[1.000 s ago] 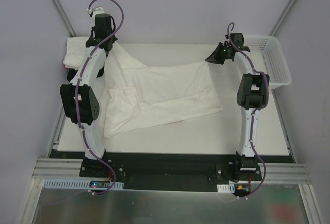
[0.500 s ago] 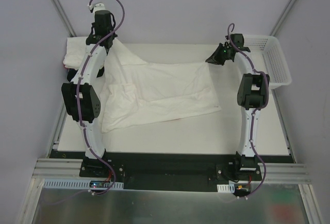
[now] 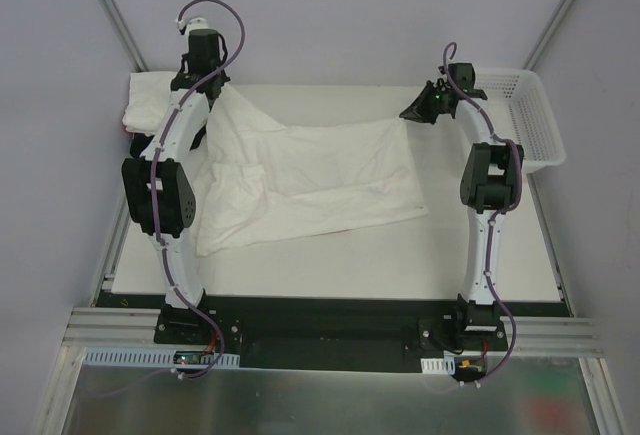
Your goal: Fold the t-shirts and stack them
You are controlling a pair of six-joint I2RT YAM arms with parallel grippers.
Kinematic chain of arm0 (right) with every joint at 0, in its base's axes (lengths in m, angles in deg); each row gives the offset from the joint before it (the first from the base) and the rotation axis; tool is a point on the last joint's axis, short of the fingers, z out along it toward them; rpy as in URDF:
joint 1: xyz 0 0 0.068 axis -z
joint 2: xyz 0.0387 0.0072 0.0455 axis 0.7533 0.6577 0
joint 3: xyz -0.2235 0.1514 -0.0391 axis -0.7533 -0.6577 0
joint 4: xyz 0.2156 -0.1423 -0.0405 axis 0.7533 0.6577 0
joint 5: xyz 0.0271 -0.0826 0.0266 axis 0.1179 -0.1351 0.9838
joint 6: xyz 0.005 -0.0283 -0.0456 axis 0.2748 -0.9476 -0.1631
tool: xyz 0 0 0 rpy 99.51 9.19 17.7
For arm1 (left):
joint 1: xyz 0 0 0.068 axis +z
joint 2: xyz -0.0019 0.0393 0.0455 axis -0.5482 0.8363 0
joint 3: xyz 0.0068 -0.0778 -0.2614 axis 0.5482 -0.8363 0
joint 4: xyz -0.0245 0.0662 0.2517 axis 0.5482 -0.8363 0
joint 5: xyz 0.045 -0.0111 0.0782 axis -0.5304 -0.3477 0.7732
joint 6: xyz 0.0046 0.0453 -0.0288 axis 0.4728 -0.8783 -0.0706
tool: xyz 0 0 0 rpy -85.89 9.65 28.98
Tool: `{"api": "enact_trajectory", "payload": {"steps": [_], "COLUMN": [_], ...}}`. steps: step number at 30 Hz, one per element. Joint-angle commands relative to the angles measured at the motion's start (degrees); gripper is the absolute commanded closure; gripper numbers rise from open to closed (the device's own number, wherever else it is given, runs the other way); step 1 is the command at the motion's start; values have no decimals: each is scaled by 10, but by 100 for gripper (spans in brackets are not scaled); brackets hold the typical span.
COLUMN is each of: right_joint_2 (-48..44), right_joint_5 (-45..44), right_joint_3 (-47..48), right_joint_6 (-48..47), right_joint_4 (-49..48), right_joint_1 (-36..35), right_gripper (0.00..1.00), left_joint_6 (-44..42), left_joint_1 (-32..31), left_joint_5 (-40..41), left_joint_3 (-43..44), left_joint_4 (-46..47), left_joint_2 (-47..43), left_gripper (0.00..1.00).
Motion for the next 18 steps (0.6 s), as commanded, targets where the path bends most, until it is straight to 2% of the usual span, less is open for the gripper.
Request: {"api": "enact_trajectory", "payload": {"steps": [1, 18], "right_joint_2": [-19, -14], "right_joint_5": [7, 11], "right_joint_3": [43, 20], "right_joint_6": [1, 9], "right_joint_4": [-8, -31], "right_joint_1": [3, 3], "right_gripper": [99, 99], "left_joint_6": [13, 14], "left_joint_1": [0, -1], "left_joint_5": [-2, -2], "left_joint_3": [-14, -41], "left_joint_4": [13, 13], "left_joint_2": [-32, -73], "left_gripper": [100, 100]}}
